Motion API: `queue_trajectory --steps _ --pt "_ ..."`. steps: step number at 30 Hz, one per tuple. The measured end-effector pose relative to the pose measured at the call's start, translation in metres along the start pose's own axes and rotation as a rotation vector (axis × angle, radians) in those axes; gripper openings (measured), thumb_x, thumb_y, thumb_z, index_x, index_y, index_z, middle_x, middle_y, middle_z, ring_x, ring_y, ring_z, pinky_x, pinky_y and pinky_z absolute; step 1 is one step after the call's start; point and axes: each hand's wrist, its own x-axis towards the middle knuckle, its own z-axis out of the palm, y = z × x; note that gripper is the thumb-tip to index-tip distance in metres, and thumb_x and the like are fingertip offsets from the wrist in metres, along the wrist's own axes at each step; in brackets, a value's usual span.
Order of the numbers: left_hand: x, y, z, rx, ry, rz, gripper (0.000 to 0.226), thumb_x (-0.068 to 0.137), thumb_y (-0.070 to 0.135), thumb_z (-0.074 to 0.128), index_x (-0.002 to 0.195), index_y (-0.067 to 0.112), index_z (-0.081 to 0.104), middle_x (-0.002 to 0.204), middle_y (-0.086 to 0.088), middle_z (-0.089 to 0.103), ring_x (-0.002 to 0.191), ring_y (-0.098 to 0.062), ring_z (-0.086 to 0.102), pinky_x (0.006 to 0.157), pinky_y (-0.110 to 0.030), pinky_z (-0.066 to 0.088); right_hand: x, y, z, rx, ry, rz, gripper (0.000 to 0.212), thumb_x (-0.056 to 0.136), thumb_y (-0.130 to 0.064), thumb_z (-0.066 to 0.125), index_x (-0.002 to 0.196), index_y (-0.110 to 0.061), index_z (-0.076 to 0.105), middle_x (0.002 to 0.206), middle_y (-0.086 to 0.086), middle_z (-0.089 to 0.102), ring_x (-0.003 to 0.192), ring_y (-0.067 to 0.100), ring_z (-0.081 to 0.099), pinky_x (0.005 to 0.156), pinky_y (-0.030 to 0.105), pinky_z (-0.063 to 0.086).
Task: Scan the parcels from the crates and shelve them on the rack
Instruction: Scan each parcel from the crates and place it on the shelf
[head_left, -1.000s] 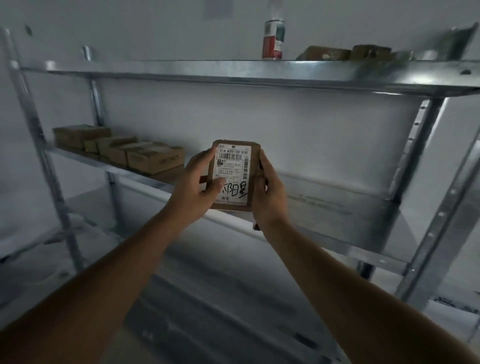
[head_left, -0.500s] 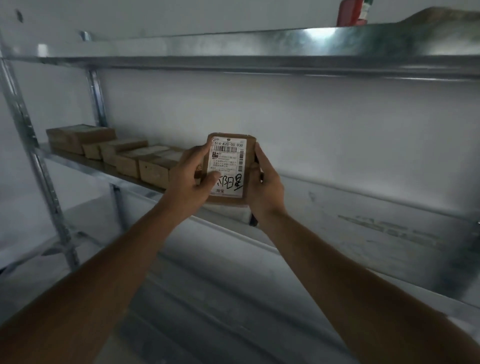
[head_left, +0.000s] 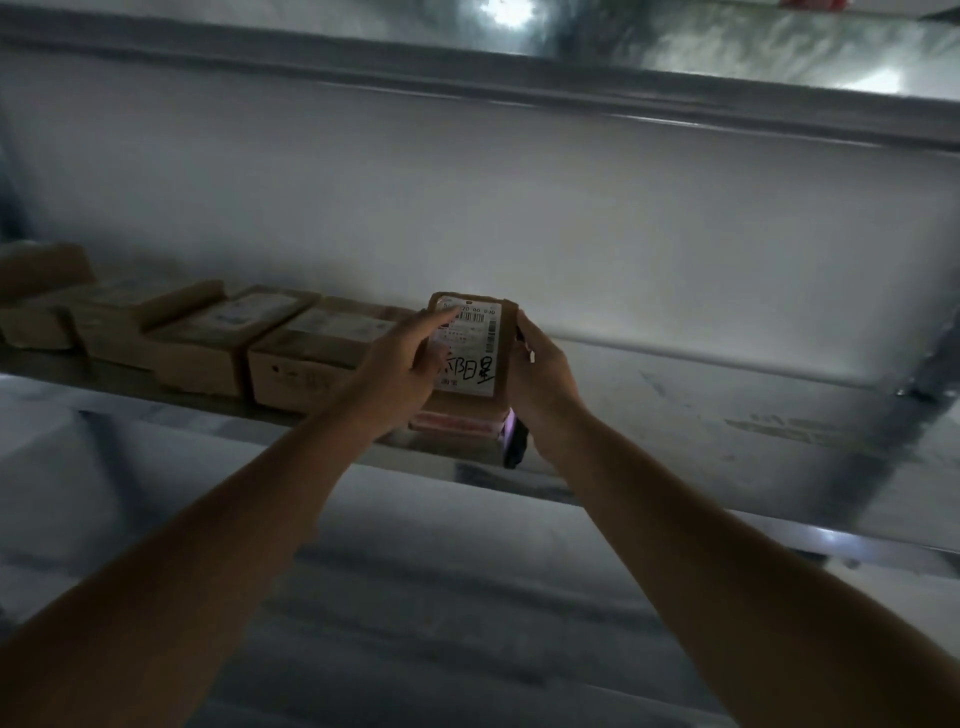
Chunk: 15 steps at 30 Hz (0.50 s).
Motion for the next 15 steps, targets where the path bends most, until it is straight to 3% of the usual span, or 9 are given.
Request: queue_trajectory --steps 5,8,12,13,15 --pt "0.01 -0.015 -0.005 0.022 -0.076 -0.011 0.056 0.11 0.013 0.045 0.16 0.038 0.038 0.153 -0.008 0.048 0.131 -0.019 0.055 0.091 -0.029 0.062 0.012 -0.002 0.015 -0.057 -0.016 0.058 0.044 0.113 -0.024 0.04 0.149 -0.041 0.058 0.12 0.0 0.075 0.103 0.019 0.075 0.092 0.041 0.064" --pt "0.016 -0.019 -0.008 0.032 -0.11 -0.02 0.06 0.11 0.011 0.044 0.159 0.046 0.037 0.155 -0.007 0.046 0.126 -0.013 0.054 0.083 -0.018 0.06 0.021 -0.004 0.018 -0.045 -0.034 0.1 0.045 0.111 -0.02 0.041 0.148 -0.037 0.06 0.117 0.0 0.076 0.102 0.021 0.076 0.091 0.041 0.064" --pt "0.025 -0.018 -0.01 0.065 -0.169 -0.089 0.067 0.11 0.007 0.044 0.158 0.052 0.034 0.155 -0.004 0.047 0.127 -0.018 0.057 0.083 -0.024 0.062 0.032 -0.006 0.017 -0.016 -0.09 0.134 0.038 0.111 -0.015 0.043 0.118 -0.036 0.074 0.093 -0.006 0.08 0.074 0.009 0.078 0.055 0.02 0.057" --pt "0.027 -0.017 -0.01 0.07 -0.179 -0.103 0.069 0.109 0.004 0.044 0.159 0.052 0.034 0.153 -0.003 0.048 0.126 -0.017 0.057 0.084 -0.026 0.062 0.034 -0.007 0.016 -0.016 -0.102 0.144 0.038 0.111 -0.013 0.042 0.109 -0.037 0.073 0.09 -0.006 0.079 0.068 0.007 0.077 0.05 0.017 0.054" --pt "0.033 -0.015 -0.009 0.092 -0.196 -0.124 0.075 0.106 -0.001 0.045 0.159 0.05 0.035 0.149 -0.001 0.049 0.123 -0.015 0.056 0.08 -0.023 0.059 0.038 -0.007 0.016 -0.027 -0.134 0.169 0.038 0.111 -0.01 0.042 0.113 -0.034 0.072 0.095 -0.003 0.078 0.069 0.01 0.076 0.047 0.017 0.052"
